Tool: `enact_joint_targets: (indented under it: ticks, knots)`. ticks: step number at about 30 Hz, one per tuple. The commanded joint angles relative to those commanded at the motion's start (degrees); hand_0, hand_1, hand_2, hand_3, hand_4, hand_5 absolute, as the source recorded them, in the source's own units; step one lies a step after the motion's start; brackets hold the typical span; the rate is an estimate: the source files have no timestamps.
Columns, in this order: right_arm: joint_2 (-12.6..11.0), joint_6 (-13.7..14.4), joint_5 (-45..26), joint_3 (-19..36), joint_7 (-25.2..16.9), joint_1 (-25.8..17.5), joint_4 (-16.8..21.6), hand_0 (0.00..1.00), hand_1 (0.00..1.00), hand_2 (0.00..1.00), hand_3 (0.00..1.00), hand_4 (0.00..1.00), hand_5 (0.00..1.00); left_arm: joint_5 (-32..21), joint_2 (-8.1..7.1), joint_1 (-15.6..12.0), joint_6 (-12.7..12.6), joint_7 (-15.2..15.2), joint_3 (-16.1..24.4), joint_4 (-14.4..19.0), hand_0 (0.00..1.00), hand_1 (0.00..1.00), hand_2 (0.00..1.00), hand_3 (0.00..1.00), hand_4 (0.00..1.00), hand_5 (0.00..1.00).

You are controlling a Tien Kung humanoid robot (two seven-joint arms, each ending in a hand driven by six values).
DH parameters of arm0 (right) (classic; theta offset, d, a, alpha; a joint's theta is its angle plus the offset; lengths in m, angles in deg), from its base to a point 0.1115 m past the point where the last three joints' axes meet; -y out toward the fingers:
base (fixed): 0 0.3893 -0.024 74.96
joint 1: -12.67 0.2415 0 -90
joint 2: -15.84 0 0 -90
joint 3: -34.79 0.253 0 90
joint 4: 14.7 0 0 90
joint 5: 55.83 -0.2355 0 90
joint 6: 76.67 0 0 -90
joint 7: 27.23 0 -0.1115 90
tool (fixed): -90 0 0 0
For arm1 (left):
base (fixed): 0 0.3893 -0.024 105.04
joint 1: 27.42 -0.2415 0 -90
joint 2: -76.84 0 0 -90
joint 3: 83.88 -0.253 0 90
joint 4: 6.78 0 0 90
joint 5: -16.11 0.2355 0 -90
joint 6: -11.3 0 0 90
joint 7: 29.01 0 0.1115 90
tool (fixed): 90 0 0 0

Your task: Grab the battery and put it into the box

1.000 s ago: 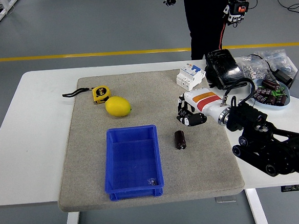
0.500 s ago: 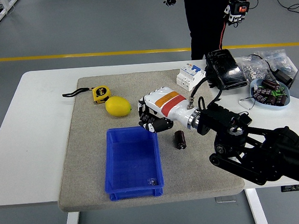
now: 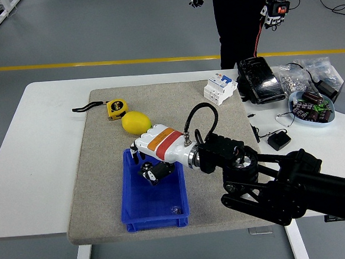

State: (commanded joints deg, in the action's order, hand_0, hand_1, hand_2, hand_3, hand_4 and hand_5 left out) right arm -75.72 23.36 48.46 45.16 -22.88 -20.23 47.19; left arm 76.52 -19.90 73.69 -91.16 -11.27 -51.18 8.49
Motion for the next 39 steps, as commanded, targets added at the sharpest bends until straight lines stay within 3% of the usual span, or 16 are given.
enact_joint_targets:
  ticks: [2, 3, 11, 17, 24, 31, 39]
  knots:
    - [-0.3, -0.1, -0.2, 0.1, -0.1, 0.1, 0.0, 0.682, 0.724, 0.765, 0.886, 0.976, 0.419, -0.1, -0.03, 0.0, -0.1, 0.0, -0.1, 0.0, 0.566, 0.572, 0.623, 0.581, 0.628, 0.594]
    - [-0.4, -0.2, -0.3, 0.2, -0.1, 0.1, 0.0, 0.751, 0.780, 0.816, 0.946, 0.998, 0.460, -0.2, -0.05, 0.0, -0.1, 0.0, -0.1, 0.0, 0.567, 0.571, 0.621, 0.580, 0.629, 0.595]
    - [-2.2, -0.3, 1.1, 3.5, 0.0, 0.4, 1.7, 0.745, 0.763, 0.811, 0.936, 0.998, 0.456, 0.6, -0.16, -0.2, 0.1, 0.1, 0.4, -0.1, 0.565, 0.569, 0.620, 0.580, 0.628, 0.595]
    - [-6.9, -3.1, 4.7, 8.9, 0.4, -0.2, 3.9, 0.718, 0.717, 0.784, 0.887, 0.998, 0.462, 0.5, -0.39, -0.6, 0.0, 0.1, 0.6, -0.2, 0.566, 0.570, 0.621, 0.579, 0.628, 0.594]
    - [-11.2, -2.6, 4.9, 11.9, -0.4, -3.1, 1.8, 0.674, 0.684, 0.759, 0.852, 0.998, 0.460, 0.2, -0.33, -1.0, -0.1, 0.0, 0.6, -0.3, 0.566, 0.569, 0.620, 0.580, 0.627, 0.594]
    - [-11.4, -1.6, 0.6, 9.8, -2.0, -5.4, -2.8, 0.660, 0.661, 0.746, 0.831, 0.998, 0.459, -0.1, -0.04, -1.1, -0.1, -0.1, 0.5, -0.3, 0.565, 0.570, 0.621, 0.580, 0.627, 0.592]
    - [-12.0, -0.5, 0.3, 8.3, -3.3, -8.1, -3.9, 0.622, 0.628, 0.719, 0.789, 0.998, 0.445, -0.7, 0.14, -0.8, -0.2, -0.2, 0.2, -0.3, 0.565, 0.573, 0.623, 0.581, 0.627, 0.591]
